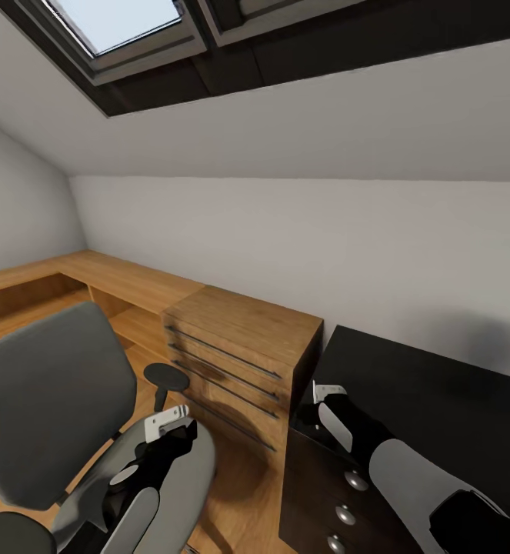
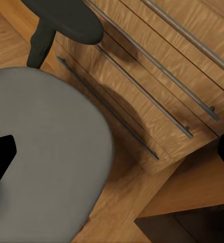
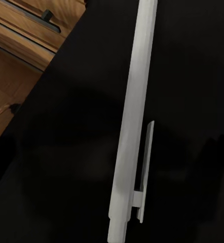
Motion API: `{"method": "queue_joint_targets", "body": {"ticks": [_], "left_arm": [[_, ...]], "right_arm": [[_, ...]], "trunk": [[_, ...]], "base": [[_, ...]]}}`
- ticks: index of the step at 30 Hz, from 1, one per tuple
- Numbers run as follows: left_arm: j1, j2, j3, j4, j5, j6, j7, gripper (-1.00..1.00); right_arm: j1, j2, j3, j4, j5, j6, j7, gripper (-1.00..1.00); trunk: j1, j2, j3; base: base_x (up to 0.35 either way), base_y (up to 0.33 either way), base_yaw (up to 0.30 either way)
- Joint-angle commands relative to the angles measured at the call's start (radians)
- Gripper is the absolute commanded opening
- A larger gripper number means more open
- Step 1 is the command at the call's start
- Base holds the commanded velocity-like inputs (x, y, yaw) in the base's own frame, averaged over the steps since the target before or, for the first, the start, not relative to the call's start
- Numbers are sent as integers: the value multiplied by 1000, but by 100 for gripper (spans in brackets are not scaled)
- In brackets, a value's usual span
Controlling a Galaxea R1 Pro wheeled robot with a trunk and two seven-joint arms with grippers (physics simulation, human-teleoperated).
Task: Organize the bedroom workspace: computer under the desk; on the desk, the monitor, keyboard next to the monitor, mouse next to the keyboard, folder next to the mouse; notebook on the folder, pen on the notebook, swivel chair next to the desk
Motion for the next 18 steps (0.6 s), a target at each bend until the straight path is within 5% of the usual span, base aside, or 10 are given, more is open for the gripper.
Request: {"method": "queue_joint_targets", "body": {"ticks": [1,10,11,18], "left_arm": [[-1,1,-2,-1,6,2,8,100],[-2,1,-2,-1,6,2,8,100],[-1,1,-2,-1,6,2,8,100],[-2,1,-2,-1,6,2,8,100]], "right_arm": [[0,-1,6,11,-30,-1,-6,100],[0,-1,6,10,-30,-1,-8,100],[0,-1,6,10,-29,-1,-8,-100],[0,-1,7,9,-29,-1,-8,-100]], "trunk": [[0,0,-1],[0,0,-1],[0,0,-1],[0,0,-1]], "base": [[0,0,0],[0,0,0],[0,0,0],[0,0,0]]}}
